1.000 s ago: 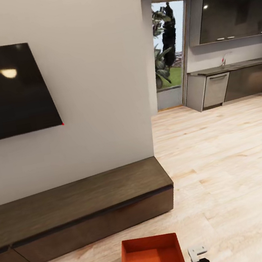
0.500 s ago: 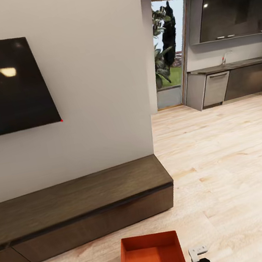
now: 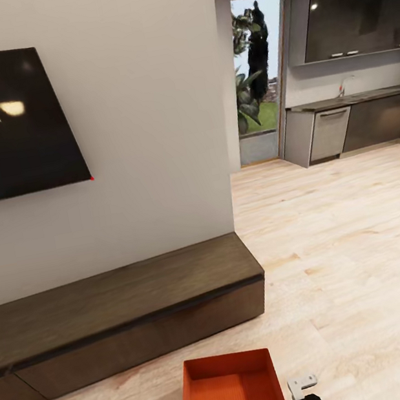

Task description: Move the two storage containers from the living room to the garage. In the garage, place one container on the floor and stack the other container on top of it (either order is fine).

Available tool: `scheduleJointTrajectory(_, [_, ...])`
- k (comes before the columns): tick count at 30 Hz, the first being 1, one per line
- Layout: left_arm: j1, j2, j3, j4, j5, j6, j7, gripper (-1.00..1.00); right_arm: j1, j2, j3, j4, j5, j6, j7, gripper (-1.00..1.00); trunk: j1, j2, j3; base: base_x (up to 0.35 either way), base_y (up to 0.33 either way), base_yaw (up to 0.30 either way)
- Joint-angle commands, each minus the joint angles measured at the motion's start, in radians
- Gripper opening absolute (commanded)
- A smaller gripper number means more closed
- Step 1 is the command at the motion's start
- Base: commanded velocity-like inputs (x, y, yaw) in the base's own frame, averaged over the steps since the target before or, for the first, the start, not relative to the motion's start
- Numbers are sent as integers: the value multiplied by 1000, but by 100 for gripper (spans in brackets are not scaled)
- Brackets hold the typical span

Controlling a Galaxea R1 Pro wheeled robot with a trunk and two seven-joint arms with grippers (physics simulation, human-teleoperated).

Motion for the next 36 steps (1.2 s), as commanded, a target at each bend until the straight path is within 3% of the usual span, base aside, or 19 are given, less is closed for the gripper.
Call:
scheduleJointTrajectory(1, [-1,0,-9,1,9,-4,2,100,0,0,8,-2,0,6,-6,100,4,-8,-4,0,0,0])
scheduleJointTrajectory(30, [-1,0,-9,1,8,-4,0,100,0,0,8,-2,1,4,-6,100,115,-211,-95,0,0,0])
scheduleJointTrajectory(36, [-1,0,-9,1,8,-5,0,100,0,0,8,-2,1,3,-5,100,115,-211,-95,0,0,0])
